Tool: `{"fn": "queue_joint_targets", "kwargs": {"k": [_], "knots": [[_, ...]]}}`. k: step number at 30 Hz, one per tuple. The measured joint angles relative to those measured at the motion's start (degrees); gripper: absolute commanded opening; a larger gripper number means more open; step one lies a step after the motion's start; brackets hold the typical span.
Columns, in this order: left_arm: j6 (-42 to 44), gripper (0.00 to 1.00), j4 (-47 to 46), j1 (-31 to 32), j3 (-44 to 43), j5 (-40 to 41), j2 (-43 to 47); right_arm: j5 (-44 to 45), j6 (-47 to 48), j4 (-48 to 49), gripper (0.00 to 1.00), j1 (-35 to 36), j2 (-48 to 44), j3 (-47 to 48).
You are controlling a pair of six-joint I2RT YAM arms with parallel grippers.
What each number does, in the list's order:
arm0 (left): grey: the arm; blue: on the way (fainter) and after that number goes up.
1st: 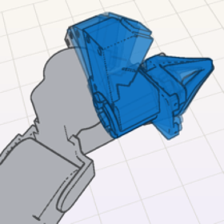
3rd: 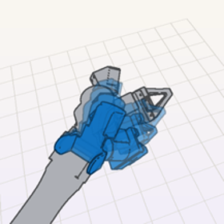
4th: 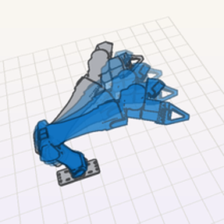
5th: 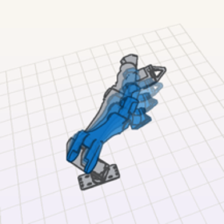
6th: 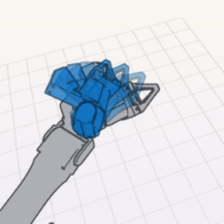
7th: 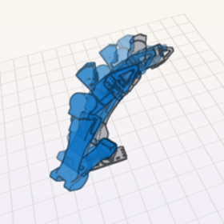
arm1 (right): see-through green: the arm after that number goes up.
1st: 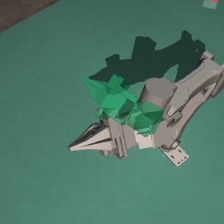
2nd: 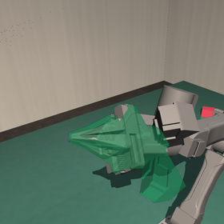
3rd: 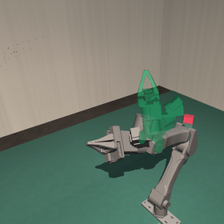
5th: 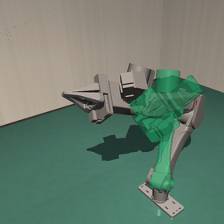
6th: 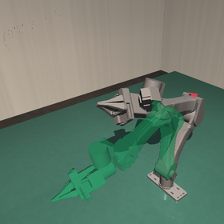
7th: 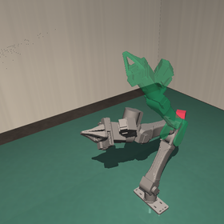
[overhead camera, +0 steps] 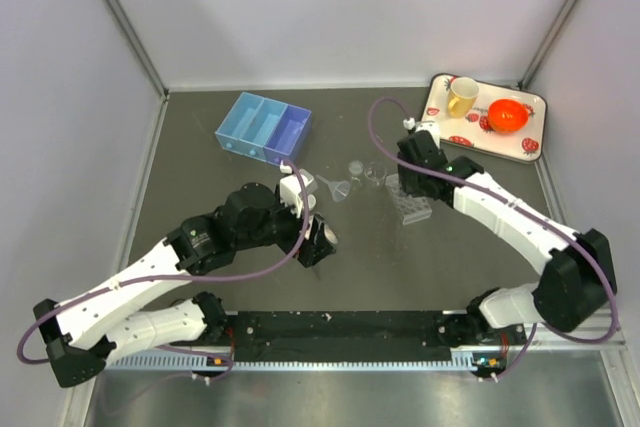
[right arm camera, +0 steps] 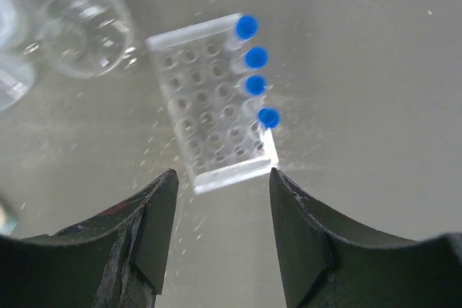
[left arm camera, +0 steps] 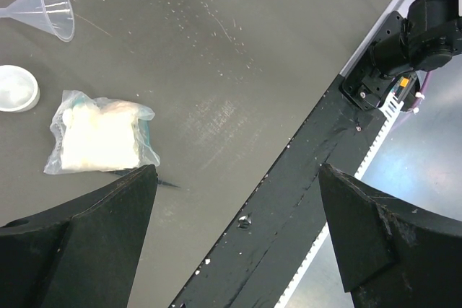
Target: Organize the chemistry lab equipment
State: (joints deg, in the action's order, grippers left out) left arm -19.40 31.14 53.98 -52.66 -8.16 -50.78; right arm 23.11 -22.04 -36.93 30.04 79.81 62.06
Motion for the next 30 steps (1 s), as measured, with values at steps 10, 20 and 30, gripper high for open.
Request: {"fn": "queue_joint_targets", "kwargs": {"k": [10, 20, 30], "knots": [[-0.3, 0.99, -0.3, 0.0, 0.7, -0.1, -0.1, -2.2, -1.4, -3.5, 0.53, 10.8, -7.1, -0.2], [-1.8, 0.99, -0.7, 0.0, 3.3, -0.8, 2.1, -3.0, -2.1, -2.0, 0.53, 11.6, 3.7, -1.3], [-2.2, 0.99, -0.6, 0.0, 3.5, -1.0, 3.5, -4.4, -1.6, 0.5, 0.54, 11.5, 14.8, 3.1]]}}
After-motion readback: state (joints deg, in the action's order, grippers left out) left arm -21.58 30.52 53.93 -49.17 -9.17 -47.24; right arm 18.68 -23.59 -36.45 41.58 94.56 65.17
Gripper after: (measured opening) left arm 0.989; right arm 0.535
